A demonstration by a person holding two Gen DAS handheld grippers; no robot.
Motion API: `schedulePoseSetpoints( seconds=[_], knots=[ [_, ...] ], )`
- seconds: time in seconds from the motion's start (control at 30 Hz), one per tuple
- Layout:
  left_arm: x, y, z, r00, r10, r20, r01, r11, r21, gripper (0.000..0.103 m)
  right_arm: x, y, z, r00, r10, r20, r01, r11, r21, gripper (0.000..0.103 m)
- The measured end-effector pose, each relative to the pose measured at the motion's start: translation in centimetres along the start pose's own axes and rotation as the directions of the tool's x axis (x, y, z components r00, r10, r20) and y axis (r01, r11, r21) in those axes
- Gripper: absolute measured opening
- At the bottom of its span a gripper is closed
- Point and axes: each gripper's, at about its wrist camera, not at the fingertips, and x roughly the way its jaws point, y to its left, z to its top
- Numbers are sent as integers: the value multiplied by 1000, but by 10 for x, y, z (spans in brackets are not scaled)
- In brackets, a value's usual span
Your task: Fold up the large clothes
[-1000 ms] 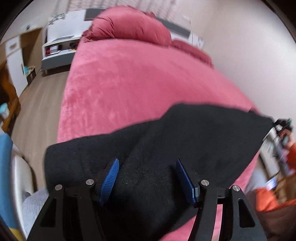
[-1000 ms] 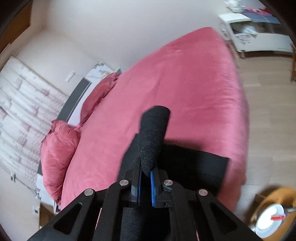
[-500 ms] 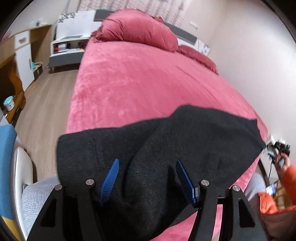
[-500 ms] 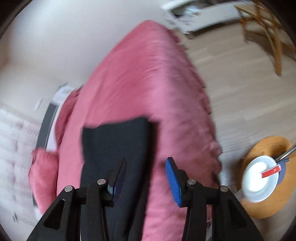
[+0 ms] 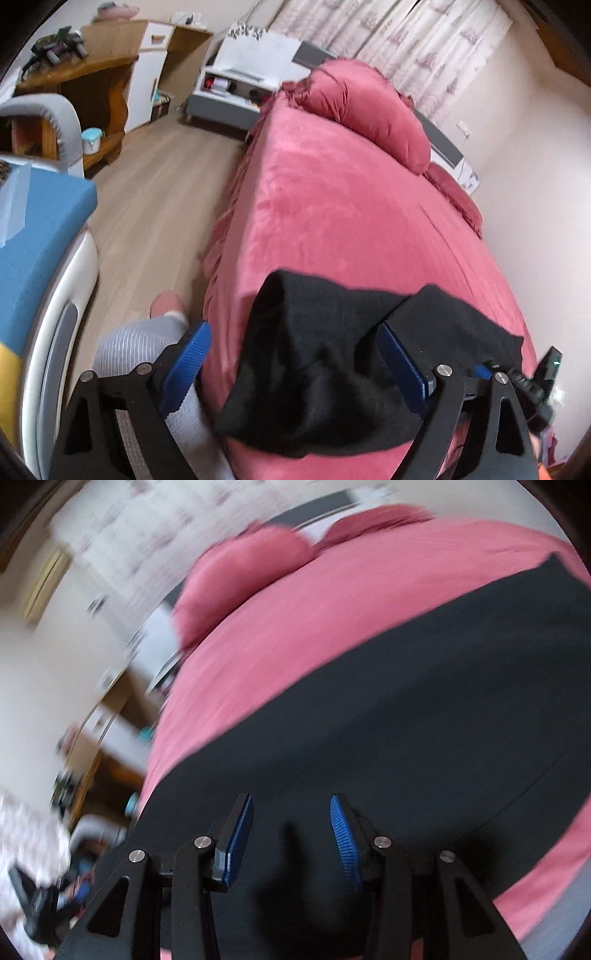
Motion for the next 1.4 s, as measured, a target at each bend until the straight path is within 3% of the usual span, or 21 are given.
schedulePoseSetpoints(
  seconds=[0.1,0.23,0.3,0.37,0.4,0.5,0.57,0.63,0.73,0.8,0.83,0.87,0.9,0.93,1.03,1.13,1.23,1.3,1.33,1.37,1.4],
  knots=[
    [10,4,2,995,-67,-80,67,998,-11,90,25,46,-36,990,36,-134,-54,990,-132,45],
    [32,3,23,979,-131,-155,128,991,-31,89,25,83,-47,986,43,-162,-93,944,-316,45],
    [49,3,34,960,-183,-212,170,982,-80,88,24,94,-52,982,70,-176,-128,928,-350,45],
    [68,2,42,927,-235,-293,201,969,-141,78,26,108,-61,980,56,-190,-129,909,-395,45],
    [73,1,43,923,-225,-313,185,971,-151,76,29,112,-64,978,43,-202,-127,898,-421,45],
    [77,-5,58,942,-118,-315,103,993,-63,35,33,126,-76,973,9,-232,-124,866,-485,45],
    [75,2,73,929,-195,-314,162,978,-129,26,34,137,-80,972,-9,-235,-119,842,-526,45],
    [72,14,87,929,-211,-304,153,967,-204,13,37,146,-86,974,-69,-214,-71,809,-583,45],
    [79,32,86,921,-251,-299,151,936,-319,14,51,154,-88,978,-110,-177,-23,786,-617,44],
    [79,36,75,923,-262,-283,171,936,-308,17,58,156,-86,978,-130,-160,2,781,-625,28],
    [74,38,71,926,-279,-256,196,931,-307,31,60,156,-83,978,-131,-161,2,782,-624,10],
    [67,39,68,927,-291,-236,212,928,-307,45,60,156,-80,979,-120,-166,-8,789,-614,8],
    [58,41,63,927,-307,-217,230,920,-319,78,58,155,-77,981,-102,-168,-19,801,-598,6],
    [46,45,57,926,-331,-183,257,906,-337,95,50,153,-73,984,-68,-167,-40,819,-572,5],
    [10,46,45,911,-397,-111,348,884,-311,97,17,156,-59,989,29,-145,-100,855,-510,5],
    [-4,35,30,920,-363,-148,332,922,-199,98,-16,151,-52,982,145,-118,-184,859,-477,0],
    [14,18,13,915,-304,-264,285,952,-110,96,-3,133,-58,980,94,-176,-166,875,-455,0],
    [22,6,6,923,-254,-291,250,967,-51,90,13,134,-69,964,94,-247,-200,871,-449,3],
    [23,-1,3,932,-230,-280,237,971,-8,86,14,137,-73,966,77,-246,-188,864,-466,9],
    [24,-6,4,939,-219,-267,233,972,20,84,16,145,-77,969,45,-241,-165,846,-507,28],
    [24,-10,4,943,-215,-253,233,971,42,73,20,152,-79,973,22,-232,-148,828,-541,36]
  ],
)
